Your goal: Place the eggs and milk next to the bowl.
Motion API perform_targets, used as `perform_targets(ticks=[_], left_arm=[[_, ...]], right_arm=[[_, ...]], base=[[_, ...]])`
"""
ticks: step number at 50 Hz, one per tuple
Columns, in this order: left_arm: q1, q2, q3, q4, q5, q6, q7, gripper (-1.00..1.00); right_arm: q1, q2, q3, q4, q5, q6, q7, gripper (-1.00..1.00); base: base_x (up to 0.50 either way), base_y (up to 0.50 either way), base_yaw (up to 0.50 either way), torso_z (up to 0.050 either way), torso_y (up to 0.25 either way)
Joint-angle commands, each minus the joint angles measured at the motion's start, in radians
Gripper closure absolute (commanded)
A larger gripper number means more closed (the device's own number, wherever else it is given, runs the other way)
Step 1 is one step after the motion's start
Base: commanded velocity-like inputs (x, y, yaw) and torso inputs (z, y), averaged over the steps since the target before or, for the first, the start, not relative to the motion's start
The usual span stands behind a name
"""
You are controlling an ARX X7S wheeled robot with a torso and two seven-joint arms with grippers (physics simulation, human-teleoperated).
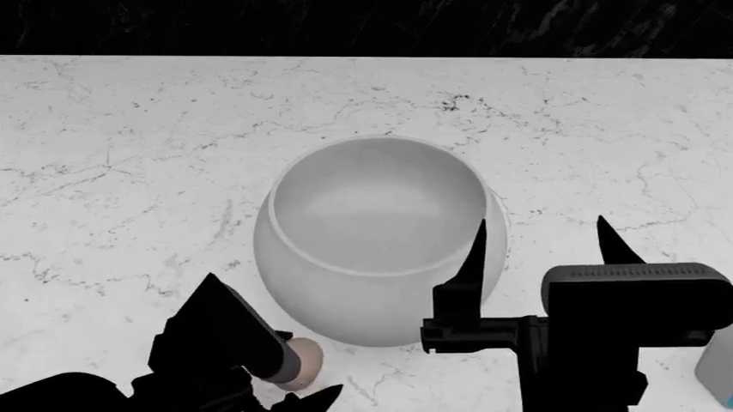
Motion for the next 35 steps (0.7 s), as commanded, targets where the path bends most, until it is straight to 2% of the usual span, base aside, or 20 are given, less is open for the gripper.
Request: perform_targets(ticks=[1,21,35], left_arm=[[0.016,-0.004,0.020,-0.011,-0.012,-0.006,-0.003,-1.00],[0.007,-0.029,-0.019,0.073,-0.055,-0.051,-0.026,-1.00],[-0.002,-0.084,-0.160,0.251,-0.177,-0.166,-0.078,-1.00]], right_arm=[[-0.001,0.004,-0.003,-0.005,0.001,0.005,0.006,-1.00],[-0.005,0.003,-0.009,-0.001,0.006,-0.005,0.010,-1.00],[-0.001,0.006,-0.011,-0.011,0.012,0.004,0.017,-1.00]], base=[[0.00,0.00,0.00,0.000,0.000],[0.00,0.00,0.00,0.000,0.000],[0.00,0.00,0.00,0.000,0.000]])
